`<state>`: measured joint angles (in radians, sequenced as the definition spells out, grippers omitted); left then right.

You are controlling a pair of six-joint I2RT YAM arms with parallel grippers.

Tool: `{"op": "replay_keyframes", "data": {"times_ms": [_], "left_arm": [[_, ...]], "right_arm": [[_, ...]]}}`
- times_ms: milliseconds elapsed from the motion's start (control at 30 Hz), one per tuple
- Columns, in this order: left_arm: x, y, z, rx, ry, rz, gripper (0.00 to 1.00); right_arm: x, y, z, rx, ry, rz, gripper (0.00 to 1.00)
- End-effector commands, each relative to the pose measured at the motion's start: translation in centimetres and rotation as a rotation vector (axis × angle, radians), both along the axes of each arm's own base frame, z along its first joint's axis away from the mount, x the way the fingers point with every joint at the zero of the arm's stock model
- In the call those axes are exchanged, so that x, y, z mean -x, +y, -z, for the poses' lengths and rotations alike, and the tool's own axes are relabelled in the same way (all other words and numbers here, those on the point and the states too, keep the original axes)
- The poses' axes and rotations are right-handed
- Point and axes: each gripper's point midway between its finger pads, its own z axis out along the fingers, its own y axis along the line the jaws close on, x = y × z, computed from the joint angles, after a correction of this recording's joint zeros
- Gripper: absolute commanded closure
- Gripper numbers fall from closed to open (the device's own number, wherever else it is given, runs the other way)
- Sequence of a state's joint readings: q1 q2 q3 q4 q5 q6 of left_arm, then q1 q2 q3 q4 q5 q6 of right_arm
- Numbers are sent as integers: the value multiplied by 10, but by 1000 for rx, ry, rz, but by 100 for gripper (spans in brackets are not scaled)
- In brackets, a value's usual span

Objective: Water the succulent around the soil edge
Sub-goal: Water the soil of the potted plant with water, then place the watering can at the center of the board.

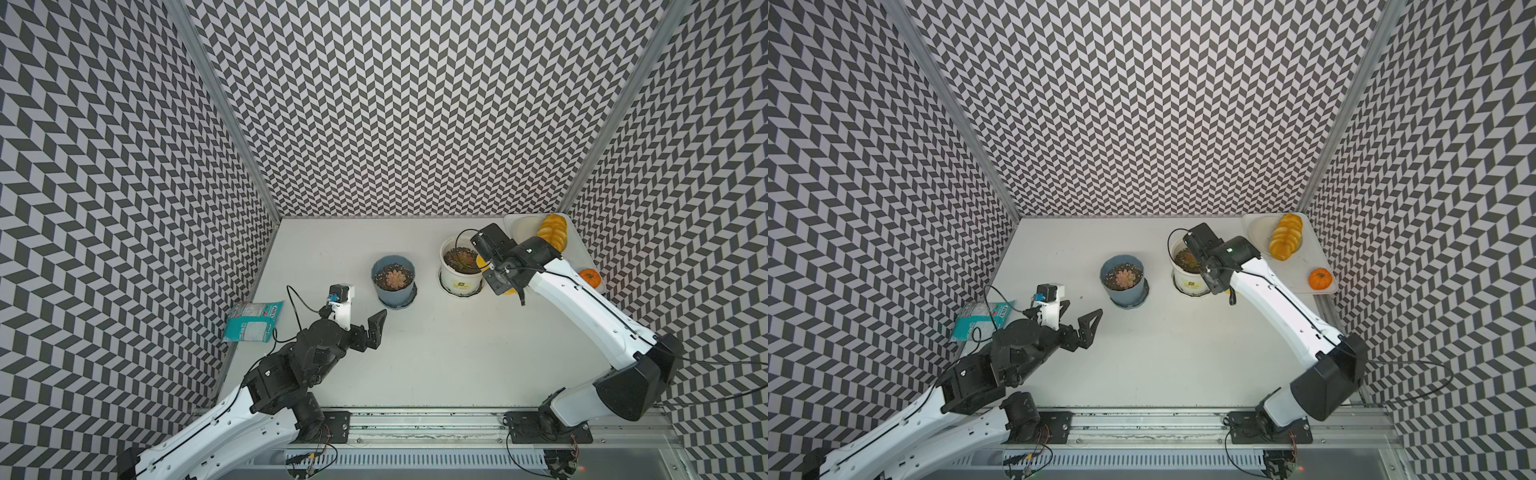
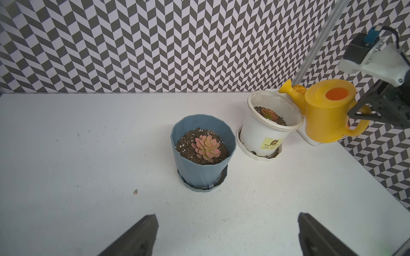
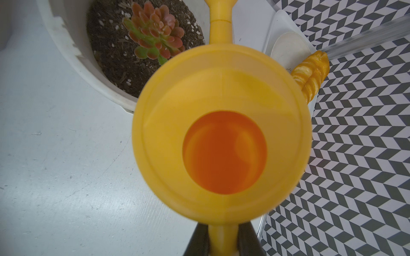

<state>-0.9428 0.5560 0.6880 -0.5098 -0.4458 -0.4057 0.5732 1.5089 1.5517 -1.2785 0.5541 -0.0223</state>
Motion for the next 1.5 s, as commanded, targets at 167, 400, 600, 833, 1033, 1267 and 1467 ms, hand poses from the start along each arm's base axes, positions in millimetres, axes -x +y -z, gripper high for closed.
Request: {"op": "replay_keyframes", "data": {"times_ms": [167, 400, 600, 833, 1033, 1267, 1467], "left_arm": [[0, 0, -1, 7, -10, -4, 0], [0, 0, -1, 6, -10, -2, 0], [0, -1, 0, 6, -8, -1, 0], [0, 0, -2, 9, -12, -4, 0], [-1, 1, -3, 7, -14, -9, 0], [-1, 5, -4, 4, -20, -27, 0], [-2, 7, -5, 3, -23, -37, 0]], "right_arm": [[-13, 8, -34, -105, -171, 11, 100], [-1, 13, -49, -244, -223, 28, 100], [19, 41, -81, -593, -320, -23, 100], [69, 89, -111, -935, -356, -201, 100], [100, 108, -95, -1088, -305, -215, 100], [126, 123, -45, -1081, -213, -161, 100], [146, 129, -7, -1053, -175, -96, 100]]}}
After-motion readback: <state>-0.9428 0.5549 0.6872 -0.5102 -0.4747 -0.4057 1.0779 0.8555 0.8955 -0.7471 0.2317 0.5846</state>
